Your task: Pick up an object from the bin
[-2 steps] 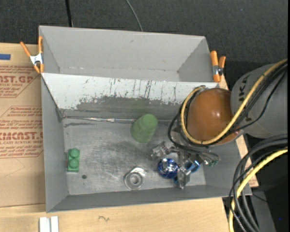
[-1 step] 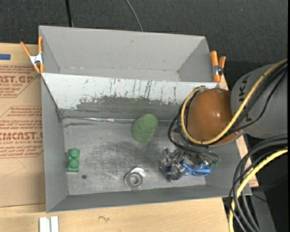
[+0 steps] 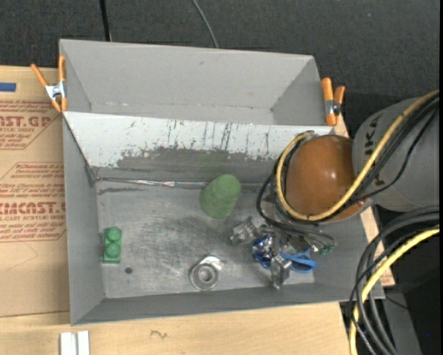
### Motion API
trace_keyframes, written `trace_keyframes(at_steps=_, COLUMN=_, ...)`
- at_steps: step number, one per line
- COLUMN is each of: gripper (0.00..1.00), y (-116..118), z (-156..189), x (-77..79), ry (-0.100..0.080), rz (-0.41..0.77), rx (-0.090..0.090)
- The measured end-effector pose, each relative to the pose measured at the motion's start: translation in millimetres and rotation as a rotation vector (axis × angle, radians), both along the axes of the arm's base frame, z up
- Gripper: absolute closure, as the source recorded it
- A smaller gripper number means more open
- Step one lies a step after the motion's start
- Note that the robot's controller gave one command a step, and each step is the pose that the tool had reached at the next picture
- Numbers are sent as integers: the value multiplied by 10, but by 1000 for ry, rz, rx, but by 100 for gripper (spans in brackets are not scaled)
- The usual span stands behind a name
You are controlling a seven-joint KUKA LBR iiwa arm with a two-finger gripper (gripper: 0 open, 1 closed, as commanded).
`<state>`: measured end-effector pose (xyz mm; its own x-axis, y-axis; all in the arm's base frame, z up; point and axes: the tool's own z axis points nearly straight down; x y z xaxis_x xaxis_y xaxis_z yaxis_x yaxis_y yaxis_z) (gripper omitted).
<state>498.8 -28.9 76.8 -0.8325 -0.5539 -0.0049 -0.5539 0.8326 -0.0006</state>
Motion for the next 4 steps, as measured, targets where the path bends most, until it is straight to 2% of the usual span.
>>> trace_keyframes(at_steps=1, gripper=0, y=890, z=-52, x=16, ry=-3, rz=11, rx=2)
trace_keyframes(at_steps=2, gripper=0, y=1145, z=-12, x=-53, ry=-3, rz=176, rx=0)
trace_keyframes(at_steps=3, gripper=100, y=1146, z=-3, x=-46, ry=-5, rz=173, rx=1)
trace_keyframes(at_steps=4, gripper=100, y=1081, z=1437, x=26, ry=-6, rz=382, rx=-2)
